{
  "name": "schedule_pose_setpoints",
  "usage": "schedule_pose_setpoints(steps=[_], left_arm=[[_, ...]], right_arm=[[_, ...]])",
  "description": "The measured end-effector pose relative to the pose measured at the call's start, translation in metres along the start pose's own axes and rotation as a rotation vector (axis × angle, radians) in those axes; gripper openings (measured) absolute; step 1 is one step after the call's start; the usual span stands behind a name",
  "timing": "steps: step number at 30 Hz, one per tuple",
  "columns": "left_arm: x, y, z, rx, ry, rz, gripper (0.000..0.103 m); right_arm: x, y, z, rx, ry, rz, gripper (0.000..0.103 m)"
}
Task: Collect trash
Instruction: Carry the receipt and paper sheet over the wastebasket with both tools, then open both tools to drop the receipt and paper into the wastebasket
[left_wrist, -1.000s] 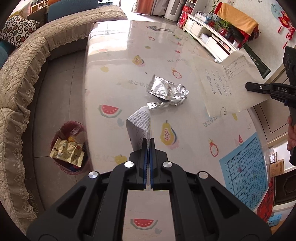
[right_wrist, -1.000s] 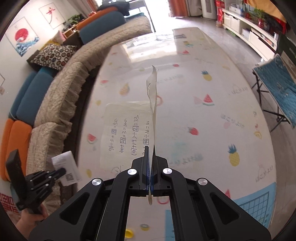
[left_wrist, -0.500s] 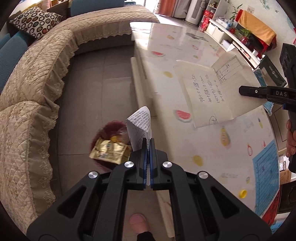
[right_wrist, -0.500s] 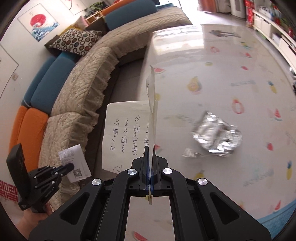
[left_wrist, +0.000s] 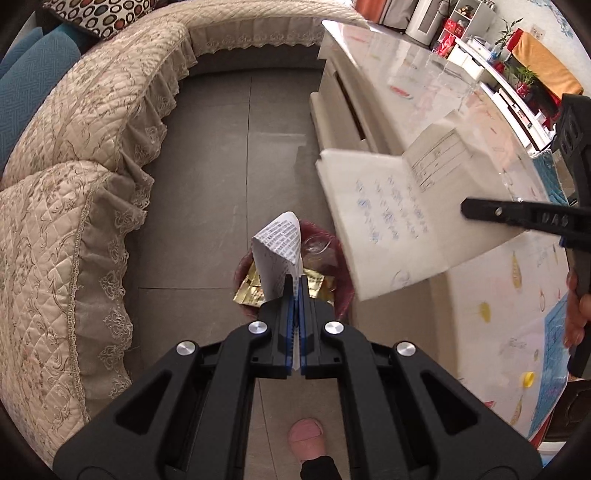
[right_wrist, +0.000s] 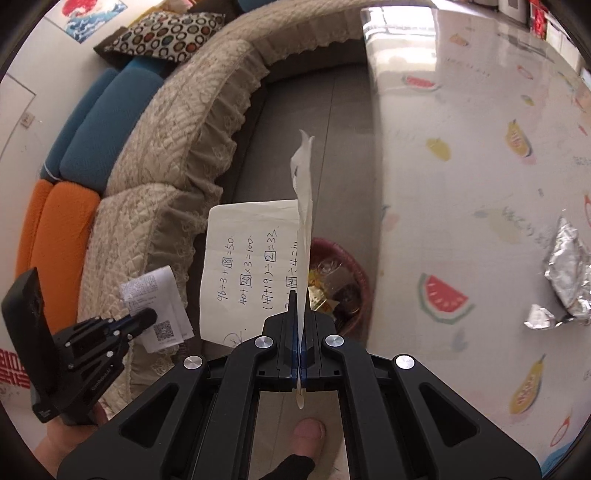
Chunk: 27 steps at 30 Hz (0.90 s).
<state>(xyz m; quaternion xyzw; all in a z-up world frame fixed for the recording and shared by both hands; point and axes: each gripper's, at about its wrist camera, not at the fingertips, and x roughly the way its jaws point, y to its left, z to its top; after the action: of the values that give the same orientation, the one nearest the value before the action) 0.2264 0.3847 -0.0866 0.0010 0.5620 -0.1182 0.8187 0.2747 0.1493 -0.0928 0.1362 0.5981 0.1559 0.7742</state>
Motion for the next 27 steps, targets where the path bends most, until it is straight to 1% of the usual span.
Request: schedule_pose_setpoints(steps=[4,8,12,17,18,21,22,23,24,25,27], left_arm=[[0.016,0.011,0.001,0.006,0.020,-0.005,0.000],[0.029,0.018,0.003,-0.009,0.030,-0.018,0.000],[0.042,0.022,0.003,-0.012,0.049,-0.027,0.000],[0.058,0.026,0.000,-0.006,0.073,-0.033,0.000],[0.060,0.026,0.000,-0.005,0.077,-0.033,0.000],[0.069,0.027,-0.001,0.002,0.084,-0.033,0.000],[0.071,0.027,-0.002,0.005,0.087,-0.032,0.000],[0.075,0.027,-0.002,0.007,0.090,-0.031,0.000],[0.077,0.028,-0.003,0.007,0.094,-0.033,0.000],[0.079,0.028,-0.003,0.006,0.097,-0.032,0.000],[0.083,0.029,-0.003,0.009,0.102,-0.032,0.000]], right_arm=[[0.033,0.014,0.000,-0.015,0.045,-0.072,0.001],[0.066,0.027,-0.003,-0.048,0.098,-0.148,0.001],[0.098,0.032,-0.008,-0.060,0.148,-0.216,0.001],[0.133,0.024,-0.016,-0.014,0.204,-0.256,0.001],[0.143,0.022,-0.018,-0.009,0.219,-0.268,0.005],[0.165,0.020,-0.024,-0.017,0.233,-0.273,0.006],[0.174,0.020,-0.025,-0.031,0.239,-0.294,0.011],[0.181,0.020,-0.027,-0.038,0.244,-0.293,0.017],[0.188,0.019,-0.029,-0.042,0.257,-0.294,0.036],[0.196,0.017,-0.032,-0.042,0.283,-0.327,0.050],[0.195,0.018,-0.031,-0.034,0.262,-0.319,0.048]])
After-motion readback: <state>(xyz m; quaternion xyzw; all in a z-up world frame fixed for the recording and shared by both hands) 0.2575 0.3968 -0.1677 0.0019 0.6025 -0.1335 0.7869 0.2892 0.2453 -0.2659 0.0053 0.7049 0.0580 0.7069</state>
